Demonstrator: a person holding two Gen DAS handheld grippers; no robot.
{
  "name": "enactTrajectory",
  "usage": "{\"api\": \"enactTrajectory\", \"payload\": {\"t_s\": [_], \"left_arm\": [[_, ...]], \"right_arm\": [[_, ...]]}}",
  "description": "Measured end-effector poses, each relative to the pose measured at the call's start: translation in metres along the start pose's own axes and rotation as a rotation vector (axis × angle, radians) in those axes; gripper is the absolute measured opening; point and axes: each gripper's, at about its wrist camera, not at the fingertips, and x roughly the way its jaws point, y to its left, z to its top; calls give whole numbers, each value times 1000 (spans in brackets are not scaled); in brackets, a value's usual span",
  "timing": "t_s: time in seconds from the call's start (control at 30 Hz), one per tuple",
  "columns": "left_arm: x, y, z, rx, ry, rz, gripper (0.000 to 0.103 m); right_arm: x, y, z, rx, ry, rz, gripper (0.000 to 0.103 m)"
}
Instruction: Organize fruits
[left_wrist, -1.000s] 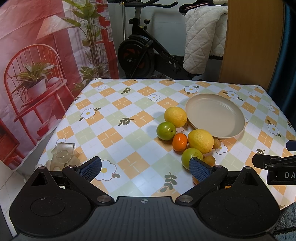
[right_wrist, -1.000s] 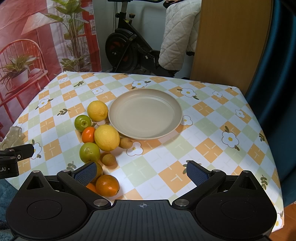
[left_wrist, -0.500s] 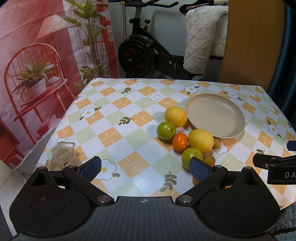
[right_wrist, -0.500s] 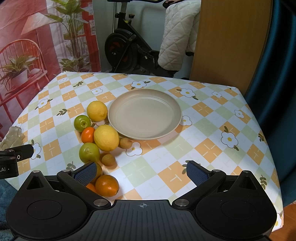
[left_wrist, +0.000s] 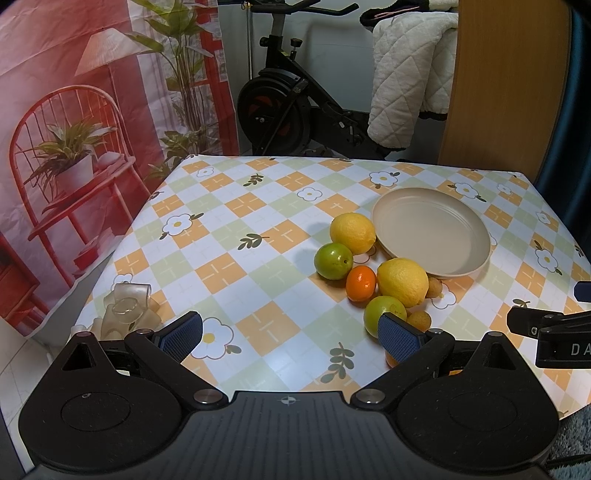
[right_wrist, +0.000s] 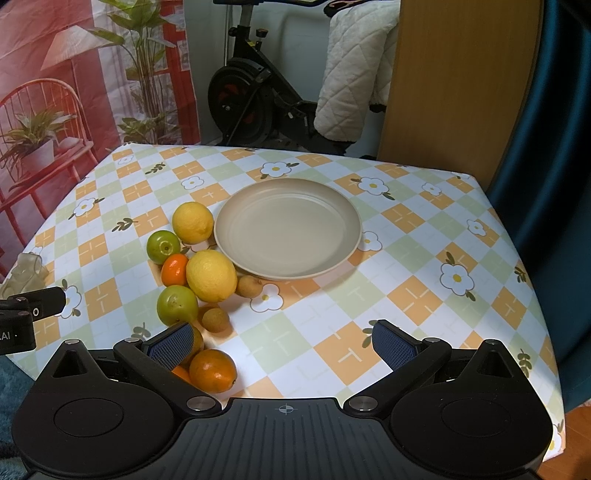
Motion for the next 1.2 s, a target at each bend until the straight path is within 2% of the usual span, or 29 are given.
{"api": "enactTrajectory", "payload": {"t_s": [0.87,1.0,1.2], "left_arm": [[-1,6,3,-18,-14,-2,102],[-2,20,7,-77,-51,-11,102],[5,23,12,-82,-115,43,102]], "right_arm": [[-1,-2,3,9,-7,1,102],[-1,-13,12,57,-52,60,102],[1,-20,21,39,-151,94,102]]}}
